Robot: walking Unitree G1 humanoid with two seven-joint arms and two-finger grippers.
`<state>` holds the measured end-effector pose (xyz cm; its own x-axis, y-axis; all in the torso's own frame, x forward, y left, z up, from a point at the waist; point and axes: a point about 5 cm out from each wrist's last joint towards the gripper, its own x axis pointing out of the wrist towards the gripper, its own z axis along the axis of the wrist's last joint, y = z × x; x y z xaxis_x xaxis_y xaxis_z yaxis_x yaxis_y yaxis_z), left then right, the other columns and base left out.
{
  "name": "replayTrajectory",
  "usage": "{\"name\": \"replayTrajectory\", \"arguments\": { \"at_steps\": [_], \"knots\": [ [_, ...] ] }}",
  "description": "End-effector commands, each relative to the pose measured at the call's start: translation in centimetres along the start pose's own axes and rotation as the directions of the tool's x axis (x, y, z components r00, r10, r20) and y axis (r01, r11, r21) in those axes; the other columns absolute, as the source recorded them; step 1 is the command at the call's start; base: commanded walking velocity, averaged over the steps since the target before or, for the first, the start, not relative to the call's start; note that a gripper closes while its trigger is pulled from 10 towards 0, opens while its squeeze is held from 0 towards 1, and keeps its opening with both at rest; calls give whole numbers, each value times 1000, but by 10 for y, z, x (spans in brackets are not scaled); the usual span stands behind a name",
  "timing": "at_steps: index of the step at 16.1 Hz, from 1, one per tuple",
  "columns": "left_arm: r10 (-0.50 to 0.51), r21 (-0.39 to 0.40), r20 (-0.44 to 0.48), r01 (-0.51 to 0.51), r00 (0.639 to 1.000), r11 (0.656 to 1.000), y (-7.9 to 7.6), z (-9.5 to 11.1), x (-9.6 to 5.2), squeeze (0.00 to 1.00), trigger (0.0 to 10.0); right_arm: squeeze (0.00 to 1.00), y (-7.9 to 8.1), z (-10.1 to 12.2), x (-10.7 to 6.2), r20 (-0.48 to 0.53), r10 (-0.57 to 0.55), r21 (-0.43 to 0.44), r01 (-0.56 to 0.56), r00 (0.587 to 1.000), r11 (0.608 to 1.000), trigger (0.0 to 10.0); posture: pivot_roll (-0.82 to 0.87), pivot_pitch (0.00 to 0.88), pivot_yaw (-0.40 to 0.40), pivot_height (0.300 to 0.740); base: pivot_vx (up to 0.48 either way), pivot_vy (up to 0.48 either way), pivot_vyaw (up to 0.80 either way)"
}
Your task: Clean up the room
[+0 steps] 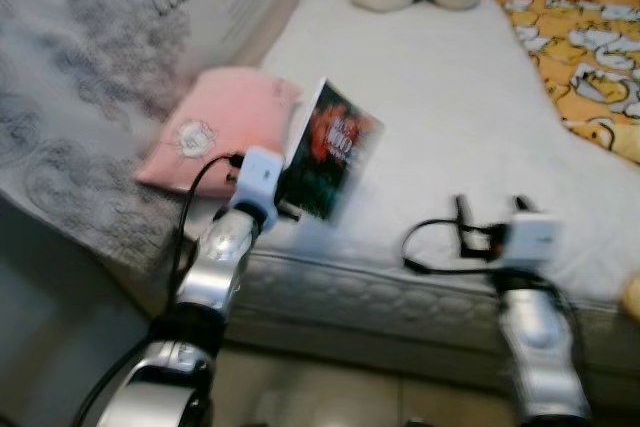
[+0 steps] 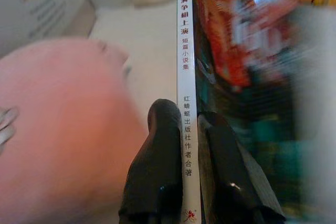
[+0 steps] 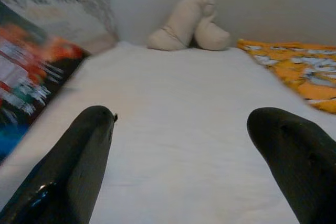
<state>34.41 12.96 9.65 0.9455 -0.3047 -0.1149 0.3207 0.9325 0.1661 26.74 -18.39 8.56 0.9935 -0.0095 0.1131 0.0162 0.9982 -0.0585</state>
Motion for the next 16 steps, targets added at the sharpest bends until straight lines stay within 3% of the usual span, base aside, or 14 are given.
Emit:
{"name": "replayTrajectory", "arguments": {
  "at_steps": [1, 7, 12, 16],
  "knots": [
    [12, 11, 71, -13, 997, 1000, -1, 19, 8, 0, 10000, 0, -13, 7, 2, 25, -33, -21, 33, 999, 999, 10000, -152, 0, 62, 740, 0, 0, 0],
    [-56, -30, 131, 60, 990, 998, -13, 30, 12, 0, 10000, 0, -6, 7, 2, 23, -5, -16, 6, 1000, 1000, 10000, -145, 0, 62, 740, 0, 0, 0],
    [-125, -22, 176, 131, 976, 991, -31, 41, 16, 0, 10000, 0, -7, 7, 1, 21, -4, -21, 4, 1000, 1000, 10000, -159, 0, 66, 740, 464, 0, 0],
    [-159, -18, 188, 165, 969, 986, -34, 44, 17, 0, 10000, 0, -9, 8, 0, 21, -8, -27, 9, 1000, 1000, 10000, -169, 0, 72, 740, 467, 0, 0]
  ]
}}
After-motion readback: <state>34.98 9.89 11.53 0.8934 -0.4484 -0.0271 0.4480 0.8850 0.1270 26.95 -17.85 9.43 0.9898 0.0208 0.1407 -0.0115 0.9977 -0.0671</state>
